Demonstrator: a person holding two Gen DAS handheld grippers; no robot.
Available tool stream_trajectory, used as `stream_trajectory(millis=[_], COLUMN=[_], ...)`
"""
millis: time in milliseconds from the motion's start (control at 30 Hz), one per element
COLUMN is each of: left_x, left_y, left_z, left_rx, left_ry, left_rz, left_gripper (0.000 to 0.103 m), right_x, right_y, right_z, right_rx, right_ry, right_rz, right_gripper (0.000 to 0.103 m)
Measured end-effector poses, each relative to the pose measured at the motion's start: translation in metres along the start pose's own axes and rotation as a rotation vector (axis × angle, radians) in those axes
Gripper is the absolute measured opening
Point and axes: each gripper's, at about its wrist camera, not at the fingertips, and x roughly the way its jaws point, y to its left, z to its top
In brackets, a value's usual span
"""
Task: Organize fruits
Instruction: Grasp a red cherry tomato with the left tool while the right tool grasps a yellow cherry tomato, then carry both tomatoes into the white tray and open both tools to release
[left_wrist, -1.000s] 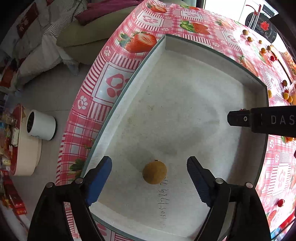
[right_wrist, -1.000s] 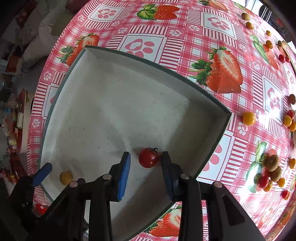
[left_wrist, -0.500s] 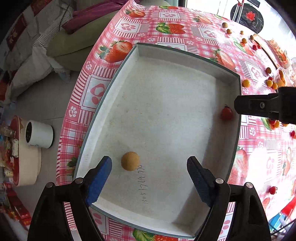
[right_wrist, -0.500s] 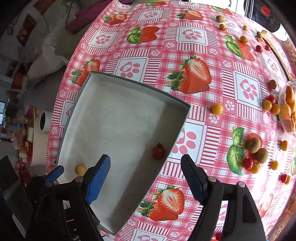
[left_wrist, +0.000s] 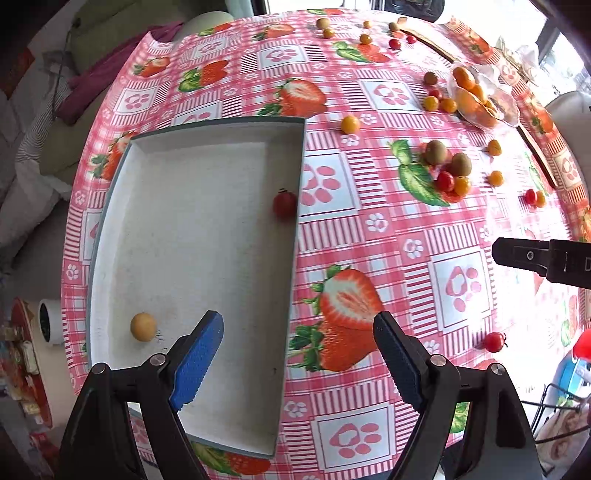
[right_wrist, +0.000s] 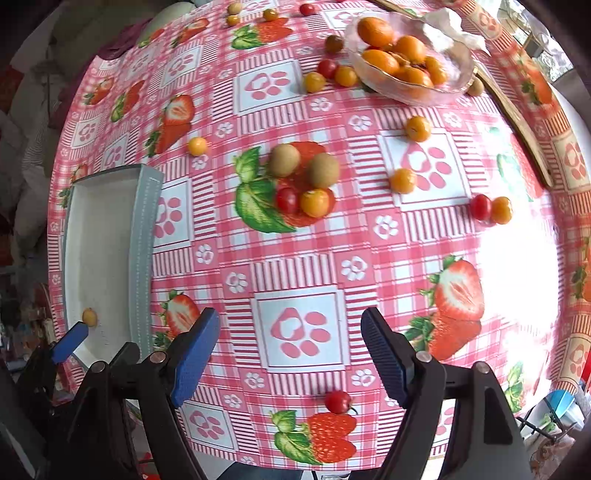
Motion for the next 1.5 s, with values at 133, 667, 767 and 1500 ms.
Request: stream_trajectory(millis=[133, 667, 767, 1500], left_x=[0.002, 0.010, 0.014, 0.037], left_y=[-0.030, -0.143, -0.150, -0.185], left_z=[0.001, -0.040, -0.040, -0.046], left_rx=[0.047, 0.144, 0.073, -0.001], left_ry=[0.012, 0.054, 0.054, 0.061], left_rz=[-0.030, -0.092, -0.087, -0.076], left_gripper=[0.084, 0.084, 0.084, 0.032], right_x=[-0.005, -0.016, -0.015, 0.012], right_y=[-0.052, -0.156, -0.162, -0.152], right_z=[-0.015, -0.023, -0.007, 0.073], right_rx=[0.081, 0.063, 0.000, -0.257], right_ry=[0.004, -0.062, -0.079, -0.142], right_rz=[-0.045, -0.149, -0.163, -0.158], right_gripper=[0.081, 0.081, 0.081, 0.026])
